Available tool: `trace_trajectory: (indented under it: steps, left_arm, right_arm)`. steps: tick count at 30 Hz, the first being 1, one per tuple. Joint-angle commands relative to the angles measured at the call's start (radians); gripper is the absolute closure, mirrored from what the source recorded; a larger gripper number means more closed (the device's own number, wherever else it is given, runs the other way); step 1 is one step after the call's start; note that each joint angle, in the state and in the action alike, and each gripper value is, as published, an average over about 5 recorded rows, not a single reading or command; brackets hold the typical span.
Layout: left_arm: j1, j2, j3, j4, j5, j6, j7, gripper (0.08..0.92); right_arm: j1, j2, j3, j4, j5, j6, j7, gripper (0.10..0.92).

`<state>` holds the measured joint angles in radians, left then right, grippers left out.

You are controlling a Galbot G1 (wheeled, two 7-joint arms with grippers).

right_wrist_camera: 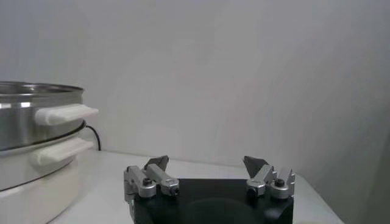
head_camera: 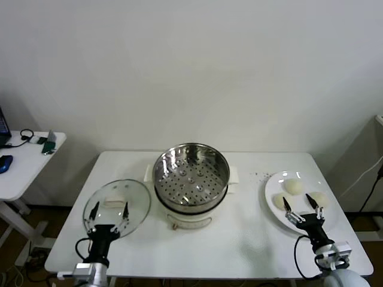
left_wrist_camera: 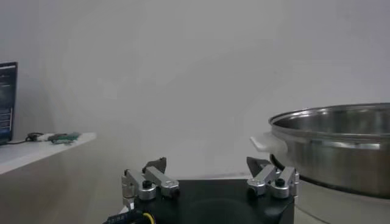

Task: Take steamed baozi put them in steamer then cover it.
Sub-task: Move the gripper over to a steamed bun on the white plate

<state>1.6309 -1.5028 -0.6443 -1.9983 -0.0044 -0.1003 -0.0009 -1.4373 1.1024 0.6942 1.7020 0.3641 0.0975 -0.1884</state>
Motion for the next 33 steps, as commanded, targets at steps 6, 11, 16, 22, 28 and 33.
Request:
trace_trajectory:
  steps: [6,11,16,22,28,33]
  left_arm:
    - [0.011,0.005,0.018,-0.031,0.016,0.024,-0.005,0.177]
    - [0.006,0.003,0.02,-0.053,0.014,0.038,0.002,0.177]
    - [-0.008,0.004,0.017,-0.038,0.014,0.042,0.0,0.177]
    - [-0.021,0.01,0.014,-0.018,0.014,0.047,-0.005,0.177]
    - [-0.036,0.015,0.013,-0.009,0.014,0.059,-0.014,0.177]
    - [-0.044,0.016,0.009,-0.008,0.014,0.068,-0.023,0.177]
  right_arm:
    - [0.245,-0.348,-0.118,-0.162,-0.12,-0.191,-0.301,0.203]
    - [0.433,-0.57,-0.312,-0.335,-0.168,-0.199,-0.57,0.203]
    - [0.639,-0.669,-0.473,-0.458,-0.277,-0.196,-0.819,0.203]
    - [0.914,-0.676,-0.679,-0.564,-0.408,-0.158,-0.945,0.203]
    - [1.26,-0.613,-1.012,-0.698,-0.504,-0.092,-1.005,0.203]
    - [1.458,-0.501,-1.25,-0.827,-0.537,-0.064,-1.021,0.203]
